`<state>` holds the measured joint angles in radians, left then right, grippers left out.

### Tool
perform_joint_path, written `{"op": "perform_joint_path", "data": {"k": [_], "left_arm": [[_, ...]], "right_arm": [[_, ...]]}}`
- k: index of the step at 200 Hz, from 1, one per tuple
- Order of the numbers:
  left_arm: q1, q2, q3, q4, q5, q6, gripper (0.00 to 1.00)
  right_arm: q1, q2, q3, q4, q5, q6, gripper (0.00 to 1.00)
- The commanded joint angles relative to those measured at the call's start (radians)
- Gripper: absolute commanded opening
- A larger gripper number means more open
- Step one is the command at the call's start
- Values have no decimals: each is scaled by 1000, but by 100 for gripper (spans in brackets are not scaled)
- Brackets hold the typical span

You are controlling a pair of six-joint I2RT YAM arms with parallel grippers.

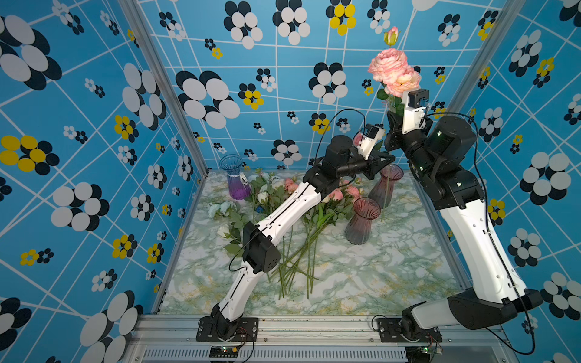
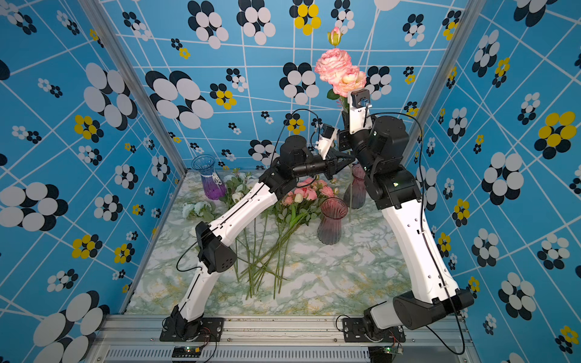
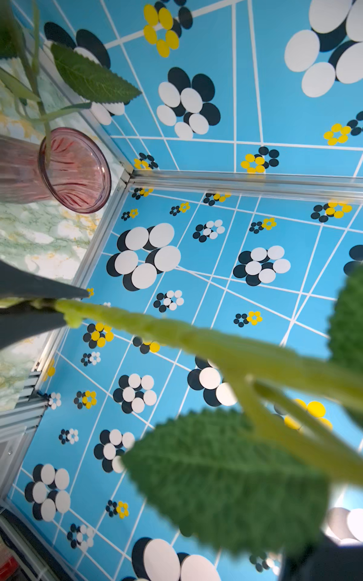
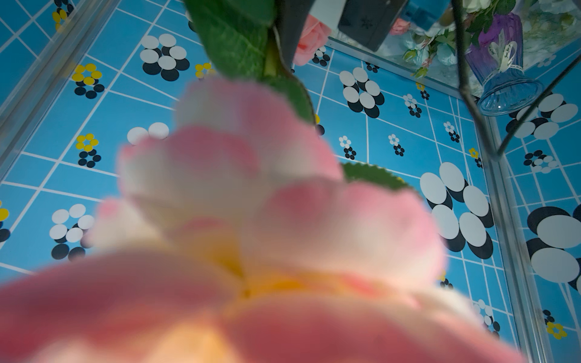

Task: Place the pink flowers into the vase
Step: Place the flower in the vase.

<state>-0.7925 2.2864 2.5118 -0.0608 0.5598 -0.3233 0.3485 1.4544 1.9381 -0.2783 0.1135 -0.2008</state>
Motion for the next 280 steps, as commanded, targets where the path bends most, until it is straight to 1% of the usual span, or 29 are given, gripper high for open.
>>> {"op": "perform_joint_path", "data": {"k": [1,33,44,50,63,72,83,97,103,104,108,120,143,155,171,209,240,243,254,266,280], "left_arm": [[10,1,35,28,-27,14,0],[10,2,35,36,-46,36,0],[10,4,35,36,-52,45,0],[12,5,35,39,-54,44,0],[14,7,35,47,-62,48,0],[13,8,35,52,-72,52,0],[15,10,33,60,-88,60,0],[15,13,33,74,-107,70,0],[14,14,33,79,-116,73,0],[14,15,33,80,-116,75,0],[15,16,33,84,-123,79,0],[14,16,33,95,-140,92,0],[14,18,33,118,-179,123,0],[14,20,32,142,-193,132,0],[16,24,27,200,-219,133,0],[17,62,42,329,-272,127,0],[19,95,42,432,-321,121,0],[19,98,42,439,-325,122,0],[19,112,44,474,-346,127,0],[22,133,61,491,-361,132,0],[24,153,108,470,-356,133,0]], "right_arm": [[9,-28,-18,2,-12,7,0],[9,-42,-38,16,-7,-2,0],[9,-49,-43,20,-1,-8,6],[9,-51,-44,18,0,-11,12],[8,-60,-45,14,2,-16,17],[9,-66,-45,11,6,-20,24],[8,-75,-48,7,15,-25,36],[9,-90,-62,6,31,-26,48],[9,-98,-67,7,37,-27,51],[8,-101,-69,8,39,-28,53],[9,-106,-77,9,41,-28,56],[9,-127,-104,18,55,-28,67],[9,-170,-153,33,63,-27,81],[8,-187,-171,34,63,-28,87],[8,-212,-195,35,55,-18,99],[9,-269,-270,26,23,7,99],[8,-305,-330,36,-30,28,99],[8,-307,-363,39,-36,29,99],[9,-314,-387,43,-44,29,99],[8,-318,-401,48,-47,30,99],[9,-322,-412,53,-48,26,99]]}}
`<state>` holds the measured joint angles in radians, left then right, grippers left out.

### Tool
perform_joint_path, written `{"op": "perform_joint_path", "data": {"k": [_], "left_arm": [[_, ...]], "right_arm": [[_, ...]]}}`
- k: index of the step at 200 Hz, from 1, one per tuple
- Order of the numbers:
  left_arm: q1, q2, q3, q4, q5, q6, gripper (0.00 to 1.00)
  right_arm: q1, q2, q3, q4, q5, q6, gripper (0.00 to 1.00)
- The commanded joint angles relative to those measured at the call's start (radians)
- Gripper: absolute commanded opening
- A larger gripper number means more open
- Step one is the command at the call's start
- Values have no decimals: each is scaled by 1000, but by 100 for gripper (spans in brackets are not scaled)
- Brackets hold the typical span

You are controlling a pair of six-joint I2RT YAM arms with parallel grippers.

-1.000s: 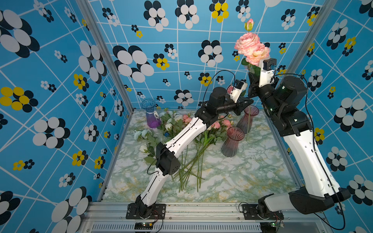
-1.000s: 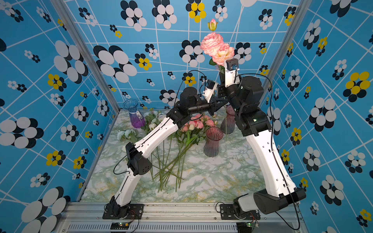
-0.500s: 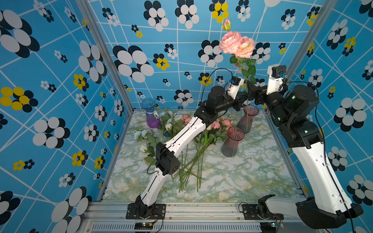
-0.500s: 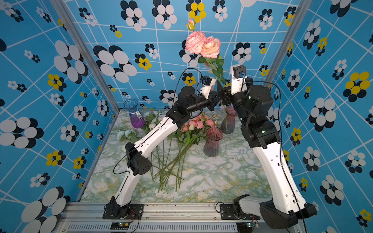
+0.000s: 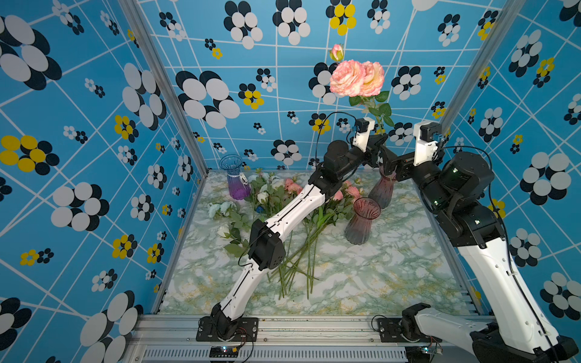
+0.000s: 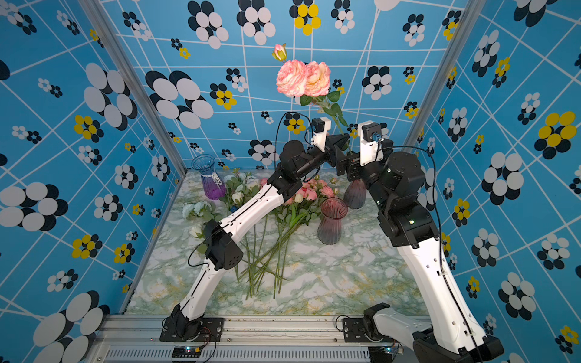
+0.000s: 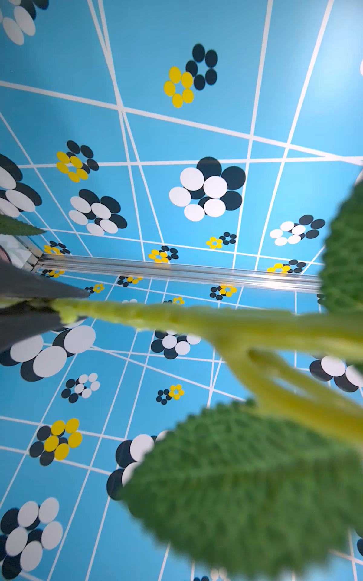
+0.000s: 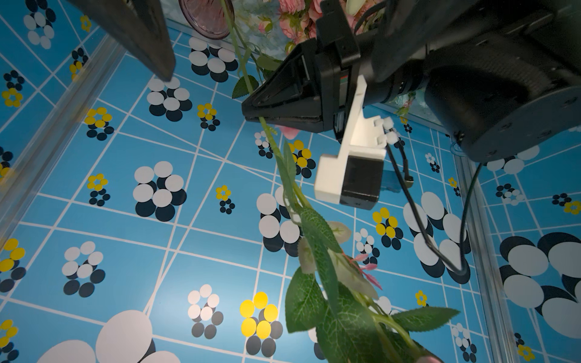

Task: Place the pink flowers into the vase
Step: Place the flower in the vase.

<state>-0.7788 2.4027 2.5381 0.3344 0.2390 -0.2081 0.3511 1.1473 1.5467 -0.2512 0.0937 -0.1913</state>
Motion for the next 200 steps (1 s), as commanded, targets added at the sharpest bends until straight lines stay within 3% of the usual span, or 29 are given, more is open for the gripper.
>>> {"op": "perform_joint_path", "data": {"k": [1,55,101,200], "left_arm": [[12,37,83,75,-35,17,0],[12,10,75,66,-14,-25,0],[8,-57,-15,116,-7,-32,0],[17,-3,34,167,-46,-35,0]], "right_arm": [[6,-15,-20,27,-27,16,99],[5,-6,-2,34,-20,12,99],[6,-15,-11,37,-9,14,99],[6,-11,3,34,-15,22,99]]}}
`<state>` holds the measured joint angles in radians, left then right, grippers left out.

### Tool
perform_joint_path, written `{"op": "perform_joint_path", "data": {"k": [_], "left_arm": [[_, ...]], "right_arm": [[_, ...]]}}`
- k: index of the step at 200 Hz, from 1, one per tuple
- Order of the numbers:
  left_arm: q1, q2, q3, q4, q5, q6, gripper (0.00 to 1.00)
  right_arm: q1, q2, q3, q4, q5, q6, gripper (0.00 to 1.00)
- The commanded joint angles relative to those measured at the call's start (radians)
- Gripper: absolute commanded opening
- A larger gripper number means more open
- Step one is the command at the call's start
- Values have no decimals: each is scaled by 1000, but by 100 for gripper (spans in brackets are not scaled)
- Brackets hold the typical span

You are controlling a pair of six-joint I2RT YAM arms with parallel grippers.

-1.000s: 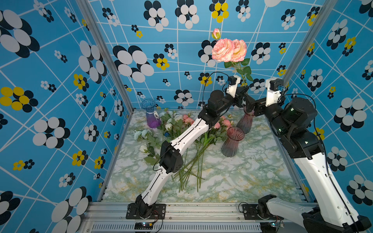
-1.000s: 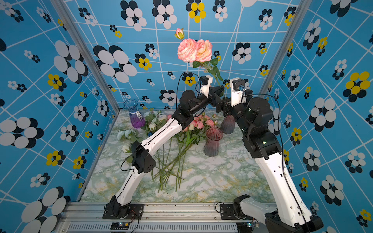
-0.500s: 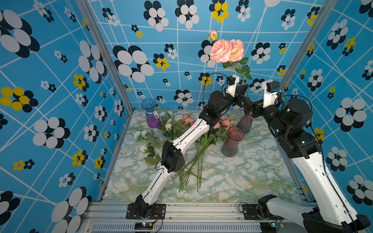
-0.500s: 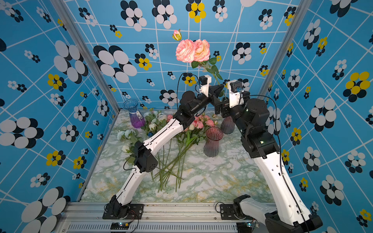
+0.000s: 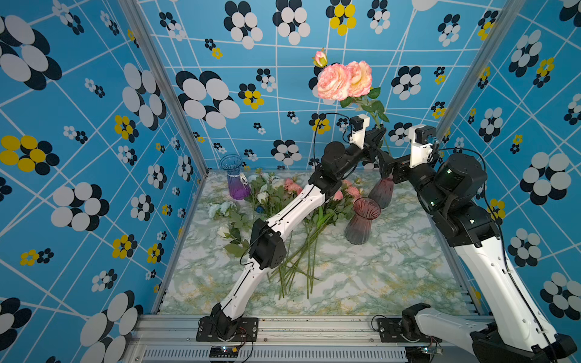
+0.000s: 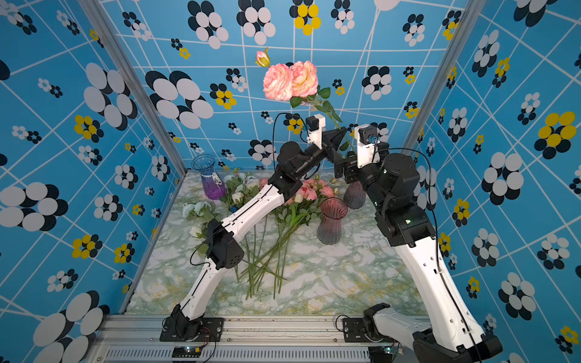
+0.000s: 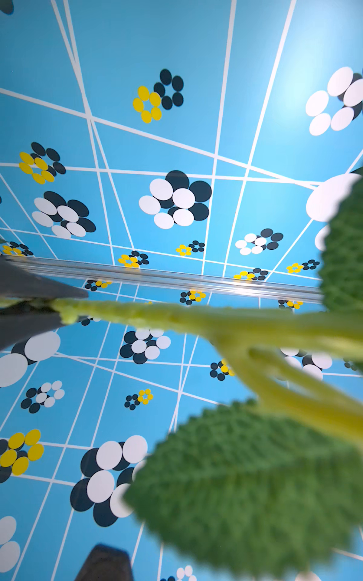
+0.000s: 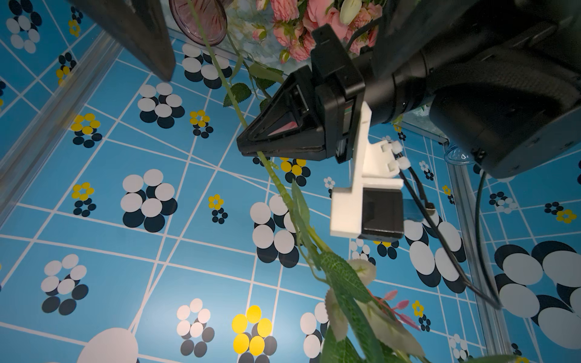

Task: Place the pink flowers into the vase
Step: Place the flower in the vase.

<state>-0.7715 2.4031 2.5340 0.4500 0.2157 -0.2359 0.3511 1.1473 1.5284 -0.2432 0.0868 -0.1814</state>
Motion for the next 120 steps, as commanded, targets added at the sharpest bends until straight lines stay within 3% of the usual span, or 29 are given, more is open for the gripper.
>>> {"op": "perform_joint_path", "data": {"k": [1,120], "left_arm": [[10,-2,39,52,-23,-7,0],[5,116,33,37,-39,-24,0]], "right_arm": [[5,-12,20,27,-9,13,99],[5,-24,-36,64,6,22,99]]}}
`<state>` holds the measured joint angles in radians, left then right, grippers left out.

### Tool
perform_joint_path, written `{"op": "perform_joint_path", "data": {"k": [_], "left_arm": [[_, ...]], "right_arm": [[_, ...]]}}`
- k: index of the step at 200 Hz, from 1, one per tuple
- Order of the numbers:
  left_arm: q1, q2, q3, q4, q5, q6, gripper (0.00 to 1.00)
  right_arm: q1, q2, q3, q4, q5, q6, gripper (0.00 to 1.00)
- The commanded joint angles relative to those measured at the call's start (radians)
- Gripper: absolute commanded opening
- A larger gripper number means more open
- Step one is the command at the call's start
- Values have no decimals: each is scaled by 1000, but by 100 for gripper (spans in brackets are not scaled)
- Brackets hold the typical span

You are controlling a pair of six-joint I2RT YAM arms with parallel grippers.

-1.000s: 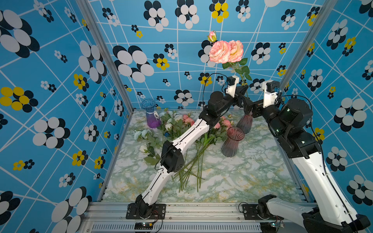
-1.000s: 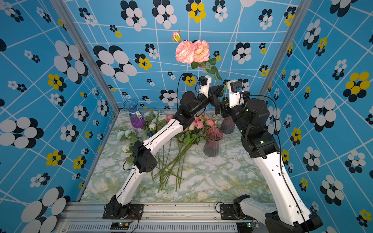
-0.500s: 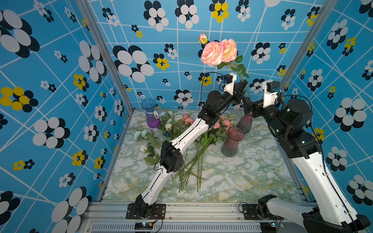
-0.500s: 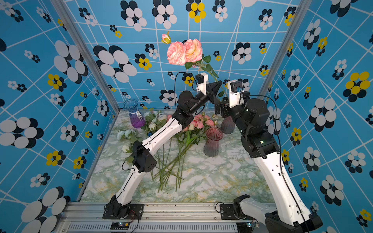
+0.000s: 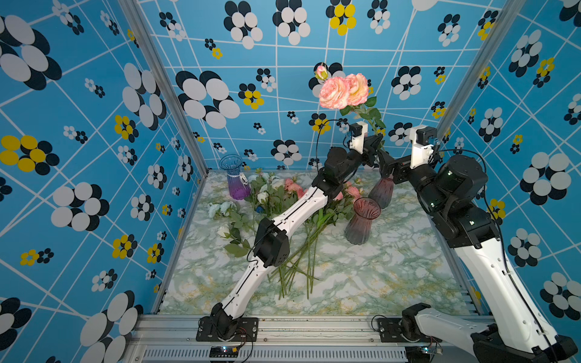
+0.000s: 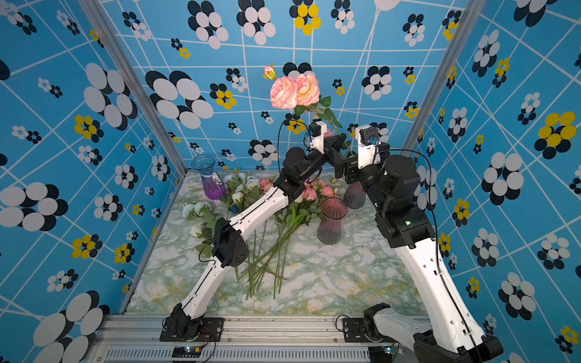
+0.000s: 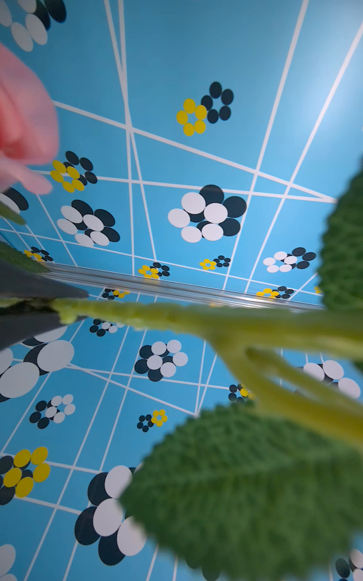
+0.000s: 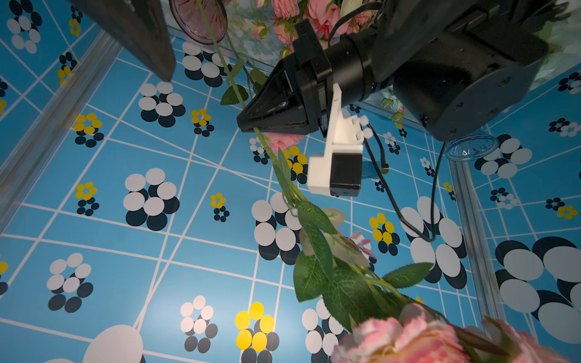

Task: Place the pink flowers into the vase
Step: Place the flower in the vase.

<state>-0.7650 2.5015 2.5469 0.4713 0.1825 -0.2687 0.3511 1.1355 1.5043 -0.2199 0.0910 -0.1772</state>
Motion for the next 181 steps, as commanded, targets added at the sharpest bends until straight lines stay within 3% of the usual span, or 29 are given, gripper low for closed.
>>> {"op": "perform_joint_path", "data": {"k": [1,181], "left_arm": [[-1,17,20,15,-6,10,0],[-37,73,-32,-57,-14,65,3]], "right_arm": [[5,-13,-13,40,2,18,99],[2,-21,-52,67,-13,20,99]]}}
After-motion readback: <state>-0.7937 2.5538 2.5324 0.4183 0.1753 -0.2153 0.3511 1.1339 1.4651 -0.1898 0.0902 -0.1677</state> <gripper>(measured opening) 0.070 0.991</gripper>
